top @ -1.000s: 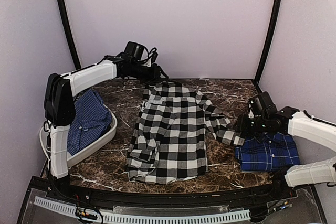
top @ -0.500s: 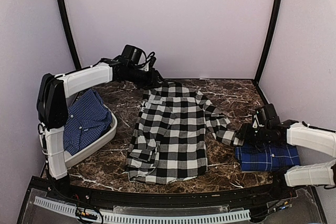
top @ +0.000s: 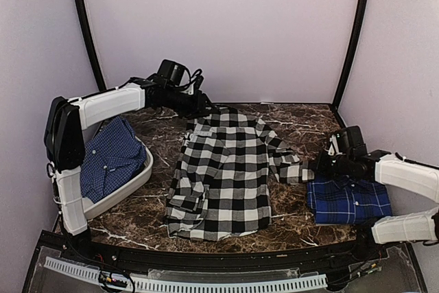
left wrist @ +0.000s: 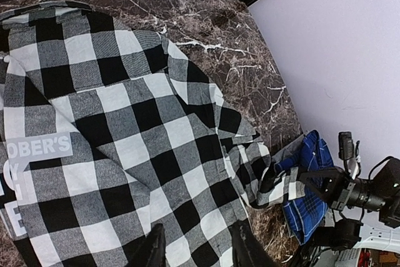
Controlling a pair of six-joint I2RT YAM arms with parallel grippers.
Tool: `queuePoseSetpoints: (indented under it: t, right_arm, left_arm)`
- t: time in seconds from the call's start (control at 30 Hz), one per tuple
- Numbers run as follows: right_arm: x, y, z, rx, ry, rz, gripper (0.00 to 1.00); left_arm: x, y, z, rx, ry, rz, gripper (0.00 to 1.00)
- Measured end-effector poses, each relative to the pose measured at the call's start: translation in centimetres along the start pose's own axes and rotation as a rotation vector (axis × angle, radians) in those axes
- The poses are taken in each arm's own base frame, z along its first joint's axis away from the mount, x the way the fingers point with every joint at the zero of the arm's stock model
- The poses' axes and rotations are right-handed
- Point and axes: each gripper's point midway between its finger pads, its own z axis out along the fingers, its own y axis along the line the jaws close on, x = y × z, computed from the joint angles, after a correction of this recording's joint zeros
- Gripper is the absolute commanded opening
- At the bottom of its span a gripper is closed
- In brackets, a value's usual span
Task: Fold and stack the long sleeve shirts
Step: Pick up the sleeve from the center of the board, then place the sleeve of the 1/3-folded shirt, then pick up the sleeve from the 1/3-folded shirt.
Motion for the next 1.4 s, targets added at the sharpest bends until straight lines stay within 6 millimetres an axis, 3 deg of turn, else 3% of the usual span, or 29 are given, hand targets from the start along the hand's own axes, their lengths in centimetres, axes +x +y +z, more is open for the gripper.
queuePoseSetpoints:
  t: [0.17,0.33,0.43,0.53,0.6,0.67,0.77,0.93,1.17,1.3,1.4]
  right_arm:
    - [-3.1,4.2,-1.5,-0.092,-0.063,-0.079,0.0]
    - [-4.1,11.8,-2.2,-0.22,-0.063,-0.241,0.0]
    - [-2.6,16.8,-1.3,-0.286,-0.017,-0.351,0.0]
    - [0.4,20.5,0.6,-0.325,0.06,-0.442,0.0]
    - [2.6,21.9,2.2,-0.332,0.116,-0.487,0.0]
    - [4.9,22.7,3.9,-0.329,0.175,-0.526,0.01]
    - [7.3,22.8,5.2,-0.322,0.235,-0.561,0.23]
    - [7.7,23.0,5.1,-0.332,0.248,-0.573,0.41]
    - [6.0,23.2,3.3,-0.323,0.188,-0.57,0.43]
    - [5.4,22.5,3.2,-0.297,0.178,-0.555,0.43]
    - [5.1,20.9,3.2,-0.27,0.179,-0.526,0.43]
  left_arm:
    - [1.0,0.4,0.2,-0.007,0.02,-0.01,0.35]
    - [1.8,0.6,0.0,-0.012,0.031,-0.02,0.35]
    - [2.1,0.6,-0.4,-0.012,0.032,-0.022,0.35]
    - [2.4,0.5,-0.9,-0.011,0.03,-0.021,0.35]
    - [2.7,0.5,-1.1,-0.01,0.03,-0.021,0.35]
    - [3.2,0.6,-1.2,-0.007,0.037,-0.023,0.36]
    - [4.2,0.8,-1.1,0.004,0.063,-0.03,0.36]
    - [7.0,0.6,-0.1,0.038,0.129,-0.037,0.38]
    - [12.0,-0.3,1.4,0.083,0.236,-0.058,0.39]
    - [15.1,-1.0,2.1,0.085,0.299,-0.063,0.39]
    - [17.5,-1.3,2.5,0.075,0.349,-0.075,0.39]
